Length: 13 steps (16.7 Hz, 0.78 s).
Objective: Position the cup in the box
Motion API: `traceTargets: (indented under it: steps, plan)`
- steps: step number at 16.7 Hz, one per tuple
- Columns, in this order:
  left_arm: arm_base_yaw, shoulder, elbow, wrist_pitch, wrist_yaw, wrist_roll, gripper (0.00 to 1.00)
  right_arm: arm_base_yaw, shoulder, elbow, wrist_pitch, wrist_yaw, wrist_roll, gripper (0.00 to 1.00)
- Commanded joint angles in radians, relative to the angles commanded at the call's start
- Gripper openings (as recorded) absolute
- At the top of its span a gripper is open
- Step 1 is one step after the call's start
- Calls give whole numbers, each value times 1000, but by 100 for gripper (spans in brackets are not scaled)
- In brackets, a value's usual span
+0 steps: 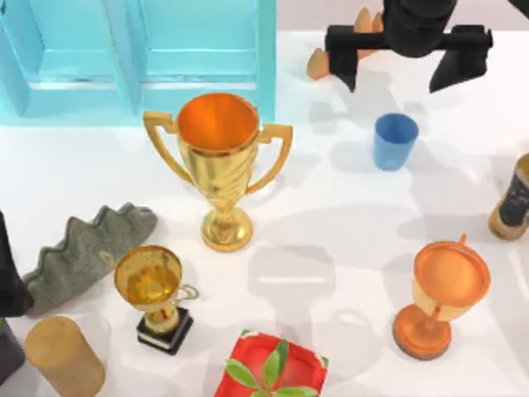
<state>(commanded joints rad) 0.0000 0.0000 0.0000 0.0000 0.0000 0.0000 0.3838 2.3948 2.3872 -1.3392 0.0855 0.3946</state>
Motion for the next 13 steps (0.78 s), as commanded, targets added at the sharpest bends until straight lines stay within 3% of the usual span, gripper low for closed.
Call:
traceTargets:
  steps: [8,13]
  plan:
    - [0,0,0,0,0,0,100,6,39,29,-31,0,15,100]
    - [0,0,0,0,0,0,100,2,77,-94,137,-1,8,100]
